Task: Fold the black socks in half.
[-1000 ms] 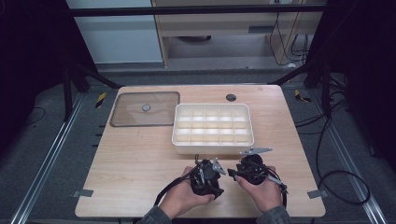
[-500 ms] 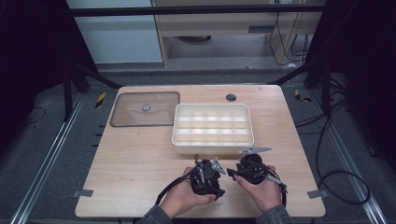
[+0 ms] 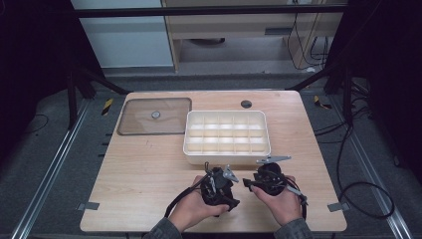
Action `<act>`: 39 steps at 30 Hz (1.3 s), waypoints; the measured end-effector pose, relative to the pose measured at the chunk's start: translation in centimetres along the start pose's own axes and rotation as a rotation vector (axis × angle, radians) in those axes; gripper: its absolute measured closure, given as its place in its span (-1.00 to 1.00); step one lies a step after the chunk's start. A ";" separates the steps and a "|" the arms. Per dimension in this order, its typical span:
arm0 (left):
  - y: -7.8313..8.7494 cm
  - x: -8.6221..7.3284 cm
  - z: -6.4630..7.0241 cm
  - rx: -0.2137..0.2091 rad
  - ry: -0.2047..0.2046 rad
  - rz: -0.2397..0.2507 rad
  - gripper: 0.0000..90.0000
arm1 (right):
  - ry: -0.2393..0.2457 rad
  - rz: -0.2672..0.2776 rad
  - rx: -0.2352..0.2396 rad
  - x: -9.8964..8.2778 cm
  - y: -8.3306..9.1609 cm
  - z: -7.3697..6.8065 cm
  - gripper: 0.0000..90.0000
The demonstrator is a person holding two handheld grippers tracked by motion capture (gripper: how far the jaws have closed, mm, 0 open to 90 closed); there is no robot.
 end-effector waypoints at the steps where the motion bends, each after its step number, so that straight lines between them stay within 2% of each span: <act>1: 0.0 0.0 0.0 0.000 -0.001 -0.002 0.07 | -0.001 -0.001 0.000 0.0 0.0 0.0 0.12; 16: 1.0 0.0 -0.4 0.002 0.011 0.027 0.07 | -0.006 0.002 -0.001 -0.1 0.1 0.2 0.11; 23: 2.1 -0.1 -1.3 0.029 0.037 0.052 0.00 | 0.000 0.007 -0.002 0.2 0.3 -0.1 0.08; 30: 3.1 -0.4 -2.7 0.083 0.067 0.057 -0.27 | 0.009 -0.005 0.001 0.8 0.4 -1.2 -0.14; 34: 3.7 -1.0 -4.1 0.120 0.114 0.055 -0.51 | 0.020 -0.007 0.018 1.4 0.5 -2.1 -0.26; 39: 4.4 -2.0 -5.5 0.148 0.139 0.062 -0.73 | 0.042 -0.005 0.020 2.1 0.7 -3.2 -0.46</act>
Point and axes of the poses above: each handheld gripper's, and its own axes: y roughly backward along the jaws, x roughly out of its top, z roughly to its right, the point moved 3 cm from there along -y, roughly forward along the jaws, and after that the axes turned 6 degrees about x, right-handed, at the moved point
